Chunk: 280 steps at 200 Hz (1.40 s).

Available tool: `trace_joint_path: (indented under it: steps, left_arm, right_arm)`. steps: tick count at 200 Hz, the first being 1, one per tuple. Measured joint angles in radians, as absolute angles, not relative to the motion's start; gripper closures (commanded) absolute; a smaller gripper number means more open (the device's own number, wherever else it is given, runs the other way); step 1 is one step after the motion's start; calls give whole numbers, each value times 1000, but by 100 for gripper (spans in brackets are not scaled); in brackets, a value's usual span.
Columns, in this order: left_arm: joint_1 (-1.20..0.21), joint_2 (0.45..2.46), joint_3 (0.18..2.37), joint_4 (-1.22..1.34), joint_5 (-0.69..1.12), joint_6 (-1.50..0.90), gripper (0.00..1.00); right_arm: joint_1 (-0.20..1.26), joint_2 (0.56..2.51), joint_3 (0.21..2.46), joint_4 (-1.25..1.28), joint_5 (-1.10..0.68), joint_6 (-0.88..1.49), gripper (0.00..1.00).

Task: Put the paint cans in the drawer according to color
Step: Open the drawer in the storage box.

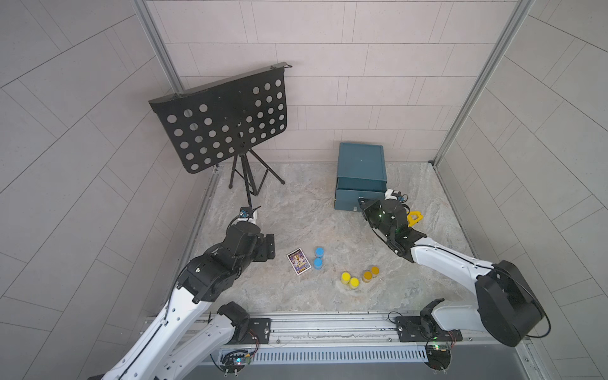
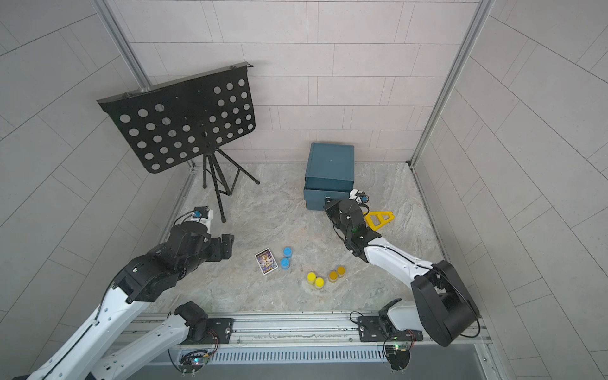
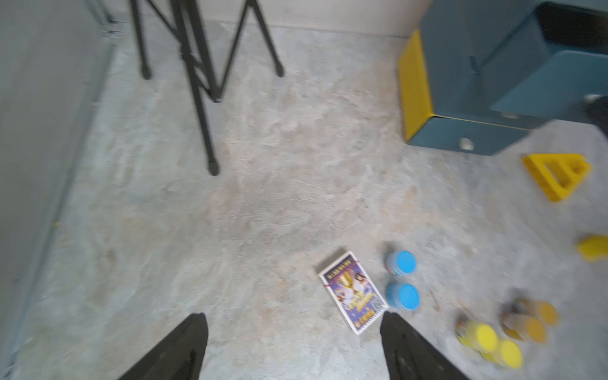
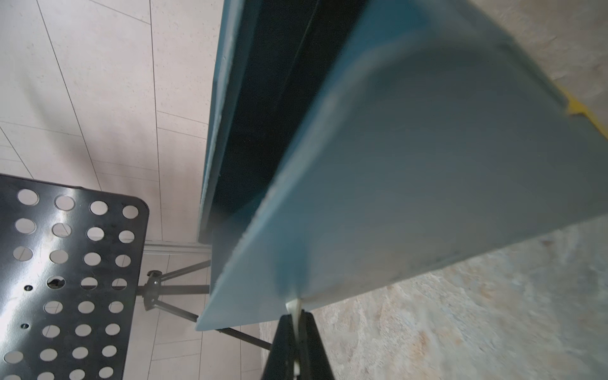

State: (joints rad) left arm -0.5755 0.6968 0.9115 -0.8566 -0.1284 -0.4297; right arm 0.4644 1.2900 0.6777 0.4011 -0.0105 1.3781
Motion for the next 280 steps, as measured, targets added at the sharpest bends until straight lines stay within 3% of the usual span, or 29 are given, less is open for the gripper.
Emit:
trace_joint_path:
  steps: [55,125,166,280]
  left_arm:
    - [-576,547,840,-727,131,-376,8]
    - [-543,484,830,-653,341,-357,10]
    - [-511,420,826,-632,375,-358,10]
    - [-510,471,824,-633,375,-359,9]
  right_arm:
    - [477,1118,645,209,-36,1311,100]
    - [477,1097,601,186,-89,1262,100]
    - [477,1056,582,160,-101,1252,100]
    - [477,960,572,51,-97,1242,100]
